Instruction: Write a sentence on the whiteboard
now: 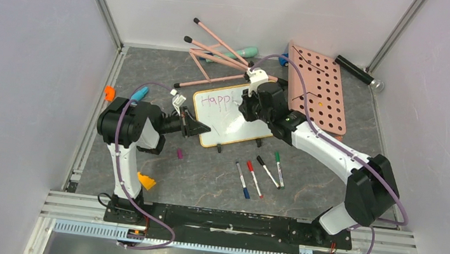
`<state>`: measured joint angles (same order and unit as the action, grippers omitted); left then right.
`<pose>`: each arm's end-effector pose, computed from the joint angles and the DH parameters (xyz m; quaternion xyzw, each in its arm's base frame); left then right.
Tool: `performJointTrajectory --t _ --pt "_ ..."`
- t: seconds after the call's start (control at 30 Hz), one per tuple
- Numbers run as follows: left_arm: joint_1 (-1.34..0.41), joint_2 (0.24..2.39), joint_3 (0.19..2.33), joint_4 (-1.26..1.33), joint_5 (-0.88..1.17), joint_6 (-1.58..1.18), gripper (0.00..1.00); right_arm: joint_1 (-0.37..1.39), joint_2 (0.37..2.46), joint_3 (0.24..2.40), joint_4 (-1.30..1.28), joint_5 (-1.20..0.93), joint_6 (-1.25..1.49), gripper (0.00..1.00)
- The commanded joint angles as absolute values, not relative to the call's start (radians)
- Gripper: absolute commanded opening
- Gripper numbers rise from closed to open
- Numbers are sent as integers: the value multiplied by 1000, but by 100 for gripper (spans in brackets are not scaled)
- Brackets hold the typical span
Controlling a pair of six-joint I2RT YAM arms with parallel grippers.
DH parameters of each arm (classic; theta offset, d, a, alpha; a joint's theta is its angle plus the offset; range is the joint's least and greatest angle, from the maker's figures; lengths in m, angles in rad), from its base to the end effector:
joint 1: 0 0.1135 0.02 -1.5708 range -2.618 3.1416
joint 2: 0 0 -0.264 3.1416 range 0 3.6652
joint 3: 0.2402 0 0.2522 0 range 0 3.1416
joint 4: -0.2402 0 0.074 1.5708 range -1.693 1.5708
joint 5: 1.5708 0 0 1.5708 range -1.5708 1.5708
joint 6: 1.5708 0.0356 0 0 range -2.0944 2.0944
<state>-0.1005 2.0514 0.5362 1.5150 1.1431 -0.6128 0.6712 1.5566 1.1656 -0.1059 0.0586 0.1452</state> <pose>0.2995 -0.0628 0.1063 0.2193 0.6723 -0.5661 0.4237 0.2847 0.2234 0.2874 -0.2088 0.8333 0.1799 0.4793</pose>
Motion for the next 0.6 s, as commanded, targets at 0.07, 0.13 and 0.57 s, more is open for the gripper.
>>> performJointTrajectory --t 0.07,0.13,0.57 --pt "-103 2076 518 1557 1110 -428 8 669 1527 1149 -95 56 143 0" --pt "-103 2075 518 1557 1109 -428 8 668 1521 1156 -98 57 144 0" --pt "-103 2077 518 1557 1110 -428 8 669 1471 1184 -95 67 127 0"
